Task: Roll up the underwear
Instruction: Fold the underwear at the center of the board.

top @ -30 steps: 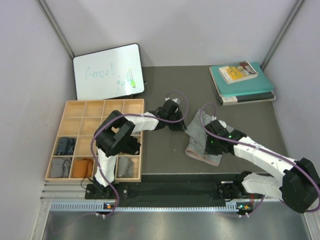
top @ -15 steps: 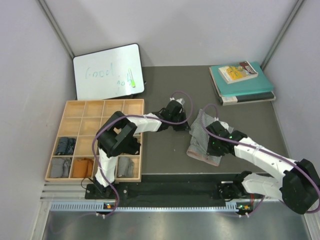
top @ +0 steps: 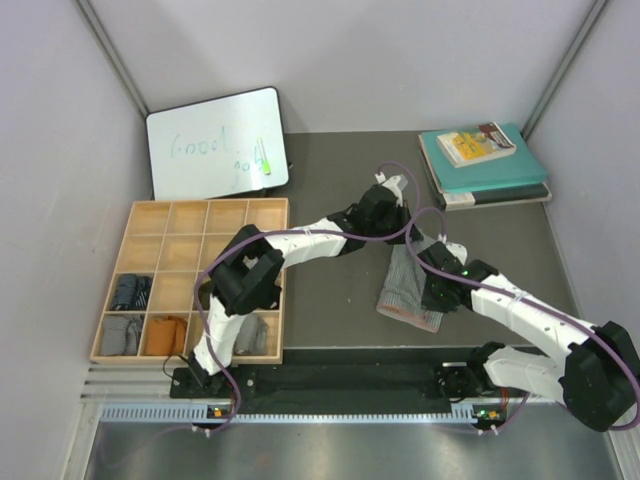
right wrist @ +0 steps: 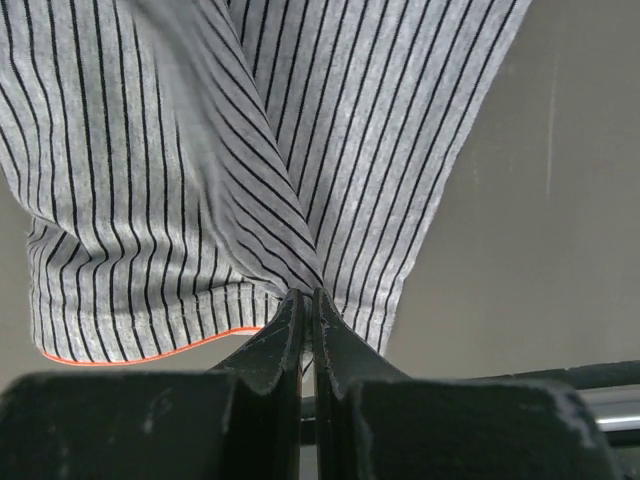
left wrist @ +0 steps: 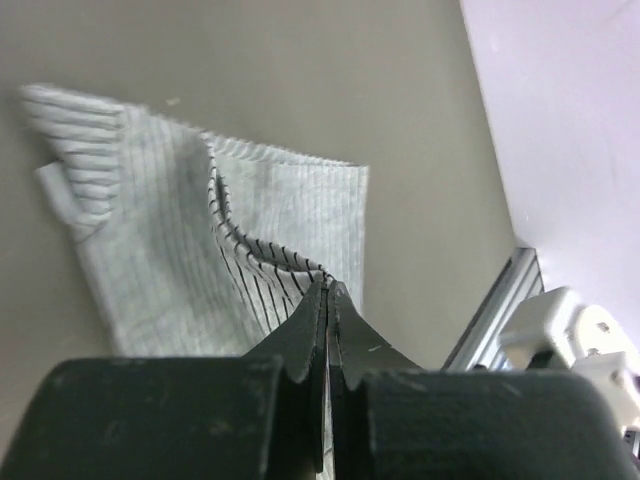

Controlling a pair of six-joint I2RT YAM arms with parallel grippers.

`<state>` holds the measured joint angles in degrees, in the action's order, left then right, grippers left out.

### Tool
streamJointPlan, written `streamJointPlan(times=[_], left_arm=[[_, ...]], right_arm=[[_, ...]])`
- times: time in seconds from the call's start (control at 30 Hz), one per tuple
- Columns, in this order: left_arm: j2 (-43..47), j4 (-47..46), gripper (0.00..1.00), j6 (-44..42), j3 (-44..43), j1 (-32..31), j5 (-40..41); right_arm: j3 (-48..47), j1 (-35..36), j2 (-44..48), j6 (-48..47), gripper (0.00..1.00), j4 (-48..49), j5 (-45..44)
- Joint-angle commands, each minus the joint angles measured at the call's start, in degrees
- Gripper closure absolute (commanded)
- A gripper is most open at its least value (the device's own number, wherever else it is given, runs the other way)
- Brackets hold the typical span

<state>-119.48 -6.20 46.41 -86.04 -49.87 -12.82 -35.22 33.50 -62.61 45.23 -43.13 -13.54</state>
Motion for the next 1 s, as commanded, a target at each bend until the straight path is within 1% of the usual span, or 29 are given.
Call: streamJointPlan(times=[0.0, 0.17, 0.43, 0.97], left_arm=[[-4.17, -2.94, 1.0, -0.62, -6.5, -1.81, -2.03], [-7.34, -2.77, 1.0, -0.8, -10.81, -4.01, -2.65], [-10.51, -2.07, 1.0, -1.06, -14.41, -5.59, -2.91], [-11.83, -2.86, 1.0, -0.1, -15.65, -7.17, -3.18]], right_arm=[[0.42, -0.62, 0.64, 0.91, 1.0, -2.04, -2.72], [0.86, -0.63, 1.87, 1.44, 1.0, -3.53, -3.16], [1.56, -0.62, 2.67, 2.23, 1.0, -4.41, -3.68], [0.95, -0.71, 5.3, 5.74, 1.0, -7.93, -5.7]])
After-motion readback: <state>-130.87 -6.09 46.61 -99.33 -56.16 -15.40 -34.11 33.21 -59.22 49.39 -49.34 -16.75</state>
